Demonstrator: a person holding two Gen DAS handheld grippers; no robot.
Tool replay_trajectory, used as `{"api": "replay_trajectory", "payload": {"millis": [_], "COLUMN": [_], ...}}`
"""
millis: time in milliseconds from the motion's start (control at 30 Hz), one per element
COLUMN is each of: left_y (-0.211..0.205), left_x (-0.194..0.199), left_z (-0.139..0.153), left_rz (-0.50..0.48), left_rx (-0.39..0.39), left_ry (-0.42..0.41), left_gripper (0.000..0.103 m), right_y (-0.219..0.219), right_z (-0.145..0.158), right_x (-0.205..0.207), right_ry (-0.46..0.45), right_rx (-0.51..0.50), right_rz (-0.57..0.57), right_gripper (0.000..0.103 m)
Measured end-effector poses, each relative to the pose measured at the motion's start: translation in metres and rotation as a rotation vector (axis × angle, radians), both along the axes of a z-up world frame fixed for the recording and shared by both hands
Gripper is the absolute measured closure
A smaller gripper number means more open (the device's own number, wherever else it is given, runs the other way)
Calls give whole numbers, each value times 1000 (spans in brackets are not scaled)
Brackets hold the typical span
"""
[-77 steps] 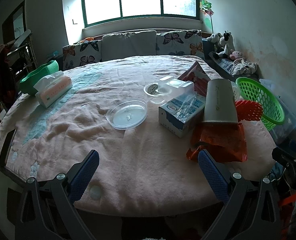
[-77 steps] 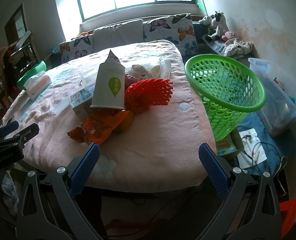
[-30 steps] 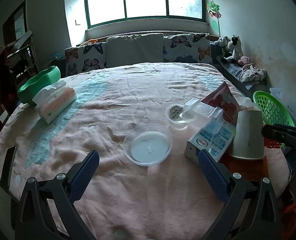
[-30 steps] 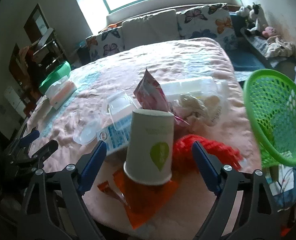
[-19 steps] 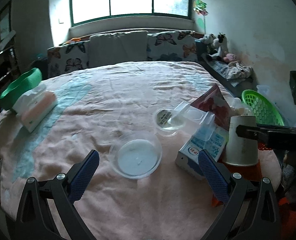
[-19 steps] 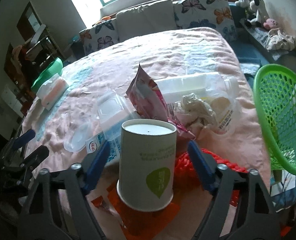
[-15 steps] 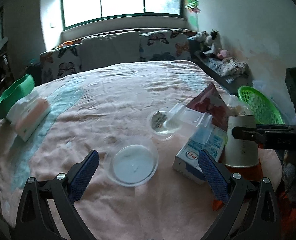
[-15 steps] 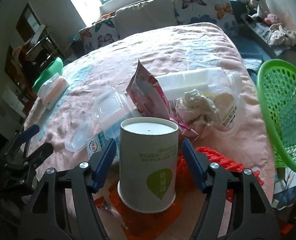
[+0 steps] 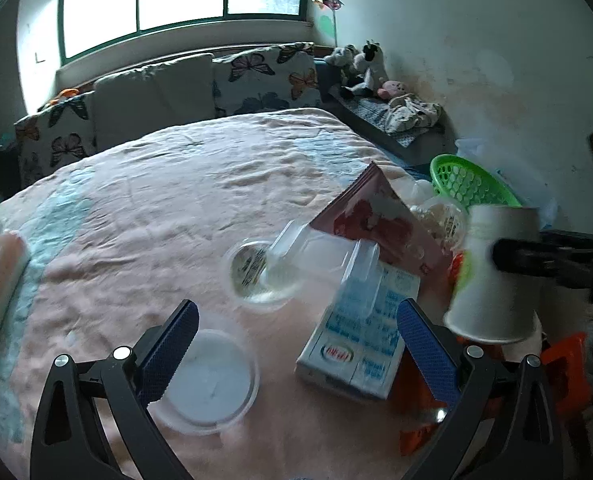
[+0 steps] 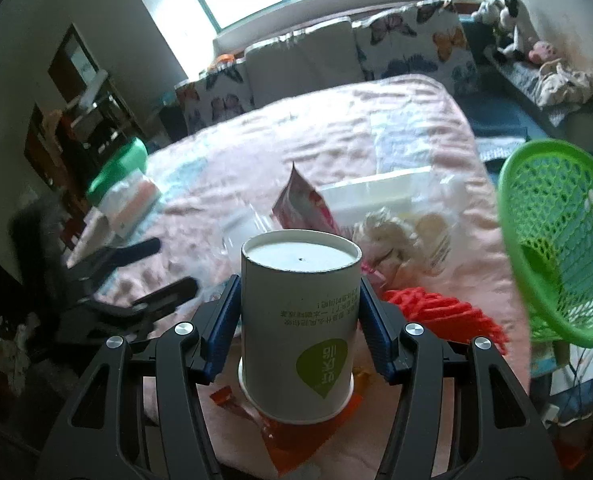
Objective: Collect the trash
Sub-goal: 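Reach the right tool to the white paper cup and grasp it, then carry the cup with the right tool over the green basket and release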
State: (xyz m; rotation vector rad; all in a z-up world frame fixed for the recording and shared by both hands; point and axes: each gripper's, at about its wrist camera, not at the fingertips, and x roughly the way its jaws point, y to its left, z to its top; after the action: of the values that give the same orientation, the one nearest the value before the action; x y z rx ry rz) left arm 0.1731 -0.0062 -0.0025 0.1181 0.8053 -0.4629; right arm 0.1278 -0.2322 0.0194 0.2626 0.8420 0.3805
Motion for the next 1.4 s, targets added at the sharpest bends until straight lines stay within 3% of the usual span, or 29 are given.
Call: {"api": "replay_trajectory", "payload": {"millis": [333, 567, 733, 867, 967, 1200, 1400], "left_y": [-22, -26, -25, -28, -29, -26, -22], "left_x": [33, 55, 56, 49, 49, 47, 37], "left_z": [-14, -27, -26, -25, -28, -26, -4], "left_rz": [-133, -178, -198, -233, -235, -214, -187], "left_rx": [20, 18, -9, -10, -3, -8, -40], "left_ry": [20, 57, 29, -4, 4, -15, -43], "left_gripper": [7, 7, 7, 13, 26, 28, 29], "right_y": [-45, -76, -94, -106, -112, -123, -151], "right_z": [29, 27, 22, 16, 15, 18, 15], "right_x": [-31, -40, -41, -43, -44, -42, -33], "right_ry": [-87, -89, -79, -66, -63, -74, -76], "right_rx": [-7, -31, -37, -38, -44, -54, -88], "right_rz": [-108, -202, -253, -285, -299, -328, -392], "right_gripper": [46, 46, 46, 46, 46, 46, 46]}}
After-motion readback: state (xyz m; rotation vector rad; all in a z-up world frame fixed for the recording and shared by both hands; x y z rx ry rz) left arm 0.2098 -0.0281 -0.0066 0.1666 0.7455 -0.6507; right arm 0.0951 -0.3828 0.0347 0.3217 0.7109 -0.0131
